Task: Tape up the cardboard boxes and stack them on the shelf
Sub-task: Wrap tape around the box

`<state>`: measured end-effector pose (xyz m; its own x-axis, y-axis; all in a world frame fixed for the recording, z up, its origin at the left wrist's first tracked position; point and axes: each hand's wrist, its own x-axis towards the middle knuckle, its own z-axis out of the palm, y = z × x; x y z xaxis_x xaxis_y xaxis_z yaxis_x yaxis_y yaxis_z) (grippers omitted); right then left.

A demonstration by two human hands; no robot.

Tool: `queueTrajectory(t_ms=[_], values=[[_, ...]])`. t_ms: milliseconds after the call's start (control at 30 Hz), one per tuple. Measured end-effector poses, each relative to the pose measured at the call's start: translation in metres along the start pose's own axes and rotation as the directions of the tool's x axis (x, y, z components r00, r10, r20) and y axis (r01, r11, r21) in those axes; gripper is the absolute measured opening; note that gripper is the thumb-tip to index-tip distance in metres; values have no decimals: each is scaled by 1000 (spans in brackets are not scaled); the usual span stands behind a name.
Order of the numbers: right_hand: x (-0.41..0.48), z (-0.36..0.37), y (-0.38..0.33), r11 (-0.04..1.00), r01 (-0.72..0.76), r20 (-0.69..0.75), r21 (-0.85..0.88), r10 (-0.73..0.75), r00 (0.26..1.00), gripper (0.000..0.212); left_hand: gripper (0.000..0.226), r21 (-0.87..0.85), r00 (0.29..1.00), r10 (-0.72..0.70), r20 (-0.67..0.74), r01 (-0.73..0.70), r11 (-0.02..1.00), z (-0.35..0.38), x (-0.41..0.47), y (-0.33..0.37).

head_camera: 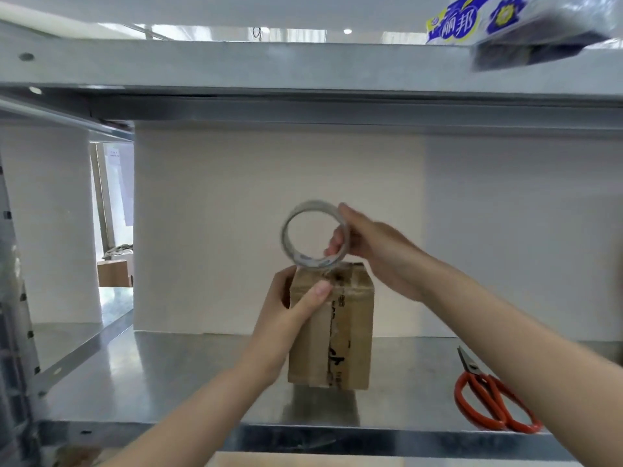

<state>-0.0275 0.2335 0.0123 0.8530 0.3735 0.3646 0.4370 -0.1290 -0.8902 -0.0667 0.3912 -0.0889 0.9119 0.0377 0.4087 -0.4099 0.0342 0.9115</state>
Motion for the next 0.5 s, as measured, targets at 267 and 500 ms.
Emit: queueTrajectory(t_ms=[267, 500], values=[[-2, -23, 1, 972, -117, -90, -203, 100, 991, 49, 88, -49, 994, -104, 27, 105, 993, -14, -11, -28], [-31, -71, 28, 807, -392, -181, -441, 347, 920, 46, 85, 22, 991, -111, 68, 110, 994, -17, -8, -29]])
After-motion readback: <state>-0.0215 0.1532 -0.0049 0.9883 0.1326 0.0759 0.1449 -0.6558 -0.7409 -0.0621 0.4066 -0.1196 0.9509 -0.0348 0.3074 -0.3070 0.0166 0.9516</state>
